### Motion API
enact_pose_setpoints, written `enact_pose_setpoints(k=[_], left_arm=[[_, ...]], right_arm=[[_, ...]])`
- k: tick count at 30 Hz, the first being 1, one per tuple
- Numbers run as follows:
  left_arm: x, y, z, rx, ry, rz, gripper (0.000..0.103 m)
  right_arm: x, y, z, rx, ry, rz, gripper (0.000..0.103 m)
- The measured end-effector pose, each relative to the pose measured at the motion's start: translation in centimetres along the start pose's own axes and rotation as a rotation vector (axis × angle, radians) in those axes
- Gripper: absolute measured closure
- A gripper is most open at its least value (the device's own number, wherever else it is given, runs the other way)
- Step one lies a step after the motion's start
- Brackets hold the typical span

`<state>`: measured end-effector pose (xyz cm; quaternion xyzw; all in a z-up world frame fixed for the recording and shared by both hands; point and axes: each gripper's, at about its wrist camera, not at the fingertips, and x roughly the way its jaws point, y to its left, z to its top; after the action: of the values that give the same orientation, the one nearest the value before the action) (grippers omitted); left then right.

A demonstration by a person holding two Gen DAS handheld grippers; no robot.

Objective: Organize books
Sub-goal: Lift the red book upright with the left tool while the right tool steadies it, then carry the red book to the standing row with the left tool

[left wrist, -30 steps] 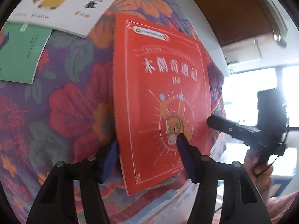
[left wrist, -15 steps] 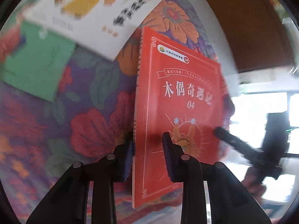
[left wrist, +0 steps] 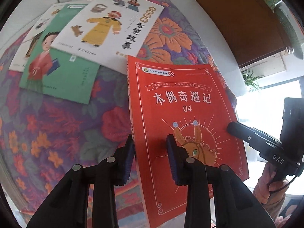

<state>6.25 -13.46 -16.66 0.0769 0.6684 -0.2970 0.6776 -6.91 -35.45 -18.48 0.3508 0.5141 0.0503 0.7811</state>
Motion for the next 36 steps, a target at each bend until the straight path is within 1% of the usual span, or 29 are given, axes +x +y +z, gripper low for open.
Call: enact_pose_setpoints(k=[3, 8, 14, 21, 25, 36], left_arm=[[-1.5, 1.8, -1.0, -0.024, -0.013, -0.013, 0.074], [-2.6, 2.6, -1.9, -0.041, -0.041, 0.001, 0.073], [-4.5, 4.7, -3.4, -0.063, -0.073, -0.006, 0.073], [-6.8, 7.0, -5.4, -0.091, -0.112, 0.006, 0.073], [-8.4, 8.9, -6.4, -0.119, -0.136, 0.002, 0.07], [-12.5, 14.6, -9.3, -0.177, -0.206, 0.021, 0.07]], right_arm=[[0.1, 1.2, -0.1, -0.019, 0.0, 0.011, 0.088], [0.7, 3.6, -0.8, -0.067, 0.005, 0.024, 0.088], [1.0, 6.3, -1.8, -0.121, 0.005, 0.049, 0.088], [1.6, 9.5, -2.7, -0.171, 0.001, 0.067, 0.088], [2.3, 11.9, -3.1, -0.199, 0.001, 0.085, 0.088], [4.5, 18.9, -4.2, -0.274, 0.004, 0.12, 0.087]])
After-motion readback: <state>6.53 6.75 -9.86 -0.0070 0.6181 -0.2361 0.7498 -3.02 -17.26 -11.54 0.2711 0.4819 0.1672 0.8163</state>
